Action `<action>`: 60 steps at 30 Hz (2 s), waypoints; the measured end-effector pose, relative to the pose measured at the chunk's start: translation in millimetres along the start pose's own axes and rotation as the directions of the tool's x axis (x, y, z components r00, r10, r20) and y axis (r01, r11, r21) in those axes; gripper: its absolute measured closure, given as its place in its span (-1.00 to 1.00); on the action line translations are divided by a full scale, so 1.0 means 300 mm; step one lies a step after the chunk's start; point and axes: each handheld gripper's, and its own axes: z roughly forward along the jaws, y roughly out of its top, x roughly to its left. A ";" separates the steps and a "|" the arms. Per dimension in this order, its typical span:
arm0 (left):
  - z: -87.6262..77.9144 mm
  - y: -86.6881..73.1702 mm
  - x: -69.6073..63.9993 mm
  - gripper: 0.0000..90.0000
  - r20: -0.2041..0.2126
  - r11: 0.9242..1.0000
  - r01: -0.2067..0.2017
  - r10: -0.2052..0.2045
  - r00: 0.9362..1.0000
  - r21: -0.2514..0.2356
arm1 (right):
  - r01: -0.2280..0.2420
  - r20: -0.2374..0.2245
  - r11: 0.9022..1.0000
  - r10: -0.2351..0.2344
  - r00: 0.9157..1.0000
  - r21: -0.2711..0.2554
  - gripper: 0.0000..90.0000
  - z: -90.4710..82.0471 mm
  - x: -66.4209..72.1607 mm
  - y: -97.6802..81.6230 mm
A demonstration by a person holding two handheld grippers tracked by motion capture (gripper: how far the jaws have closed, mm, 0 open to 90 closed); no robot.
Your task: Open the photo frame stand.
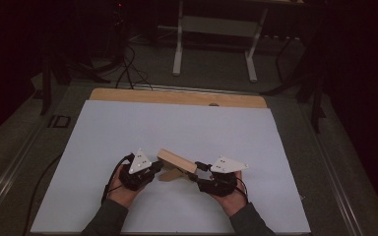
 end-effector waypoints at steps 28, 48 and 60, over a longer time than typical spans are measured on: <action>0.066 0.021 0.033 0.95 -0.002 0.997 0.019 -0.019 1.000 0.069 | 0.057 -0.038 0.998 -0.056 0.998 0.007 0.22 0.000 0.050 -0.008; 0.066 0.069 0.016 0.98 0.005 0.998 -0.017 0.016 1.000 0.067 | 0.100 -0.070 0.995 -0.099 0.993 0.010 0.23 0.014 0.085 0.009; 0.044 0.121 -0.008 0.99 0.016 0.998 -0.052 0.052 0.999 0.029 | 0.096 -0.069 0.995 -0.095 0.993 0.009 0.21 0.019 0.087 0.016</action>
